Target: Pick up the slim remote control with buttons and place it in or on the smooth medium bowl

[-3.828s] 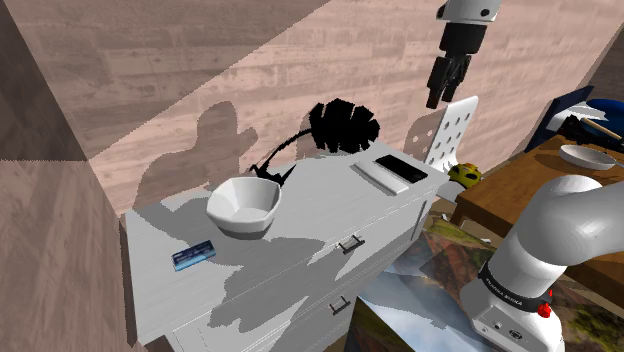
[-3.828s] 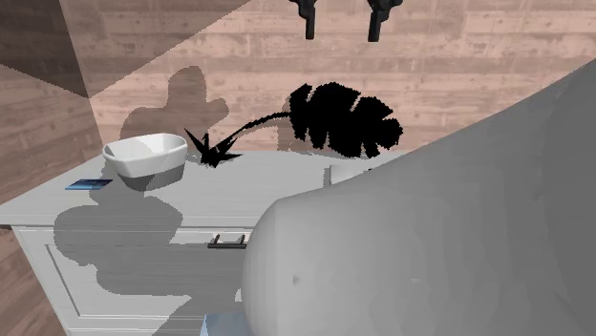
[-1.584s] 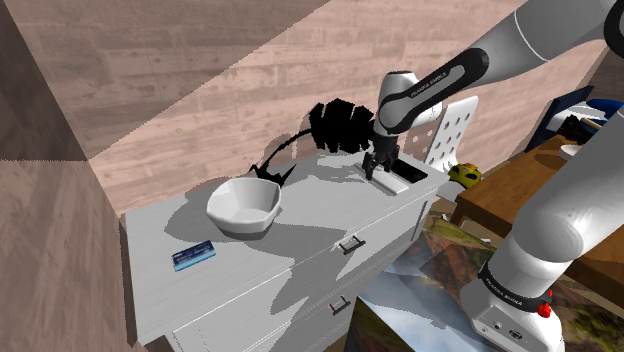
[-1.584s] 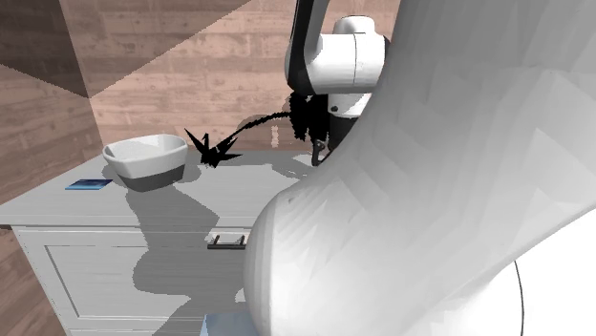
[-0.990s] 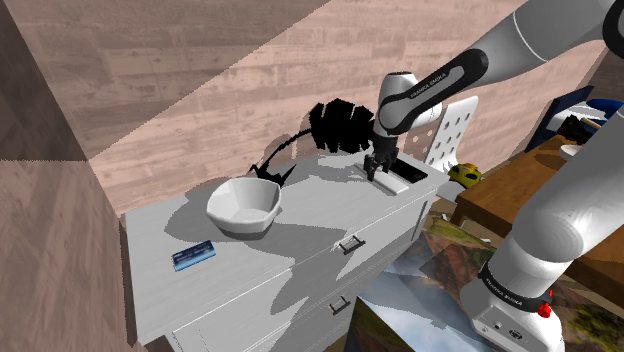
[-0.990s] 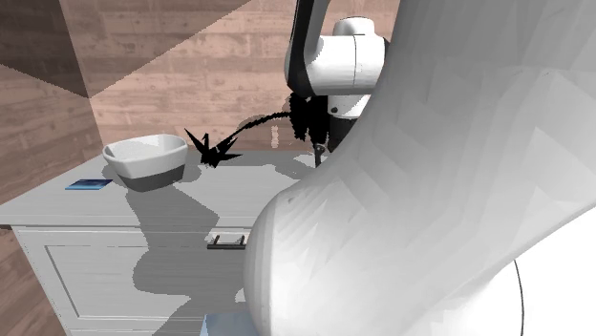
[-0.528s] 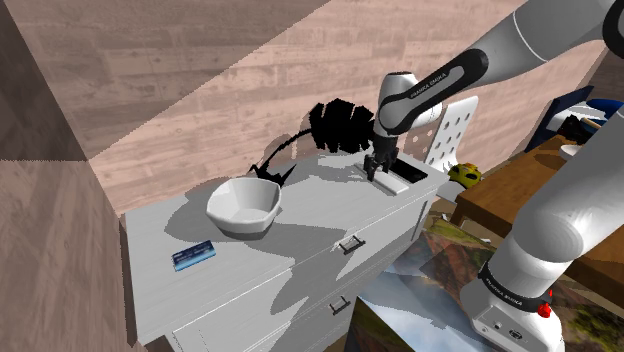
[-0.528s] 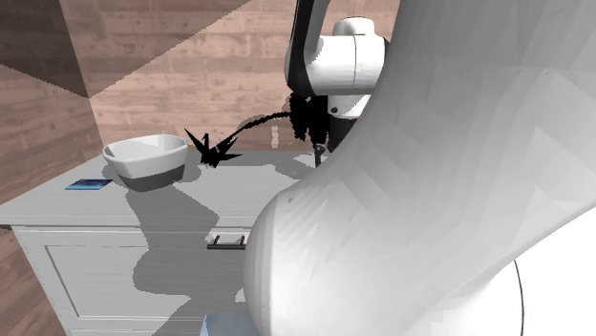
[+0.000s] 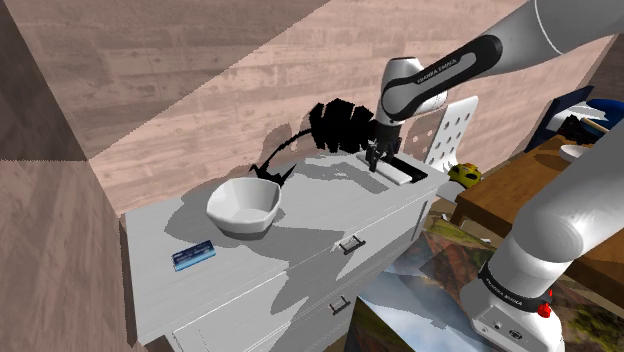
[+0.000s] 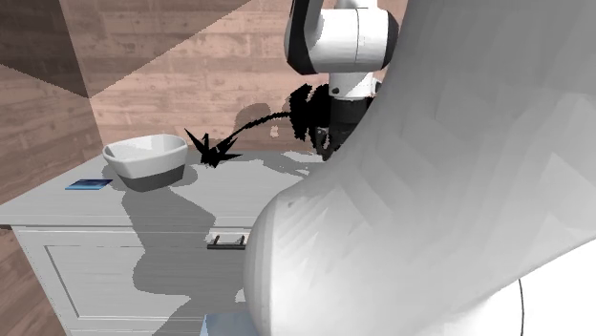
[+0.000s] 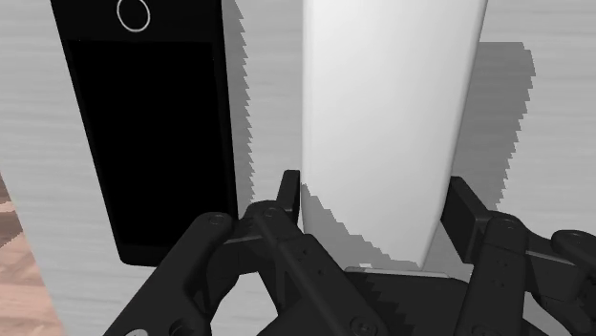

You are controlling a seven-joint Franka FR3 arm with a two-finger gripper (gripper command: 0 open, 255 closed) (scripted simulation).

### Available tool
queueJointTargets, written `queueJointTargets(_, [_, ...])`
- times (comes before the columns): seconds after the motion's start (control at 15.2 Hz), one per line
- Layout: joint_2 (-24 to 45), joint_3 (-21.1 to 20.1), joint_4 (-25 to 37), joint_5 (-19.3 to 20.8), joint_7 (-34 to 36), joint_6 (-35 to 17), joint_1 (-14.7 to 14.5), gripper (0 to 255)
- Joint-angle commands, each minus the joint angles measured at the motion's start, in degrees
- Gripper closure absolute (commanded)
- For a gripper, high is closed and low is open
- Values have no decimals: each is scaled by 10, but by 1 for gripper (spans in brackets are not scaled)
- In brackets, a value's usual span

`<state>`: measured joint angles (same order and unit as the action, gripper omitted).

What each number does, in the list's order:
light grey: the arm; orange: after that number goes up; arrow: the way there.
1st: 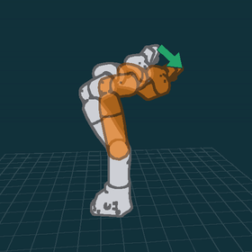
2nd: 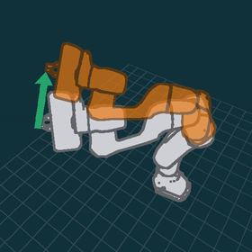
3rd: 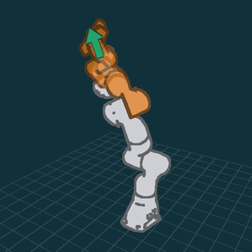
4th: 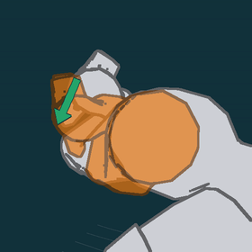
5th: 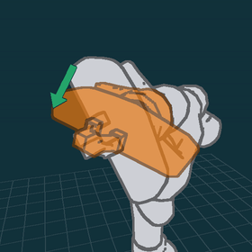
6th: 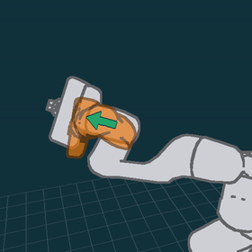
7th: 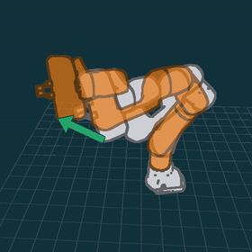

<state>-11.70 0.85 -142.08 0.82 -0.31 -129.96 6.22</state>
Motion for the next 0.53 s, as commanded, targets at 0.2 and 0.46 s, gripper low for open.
queueJointTargets(0.2, [-21, -1, 20, 0, 1, 41, 0, 255])
queueJointTargets(0.46, [-36, -1, 38, 0, 0, 74, 0, 255])
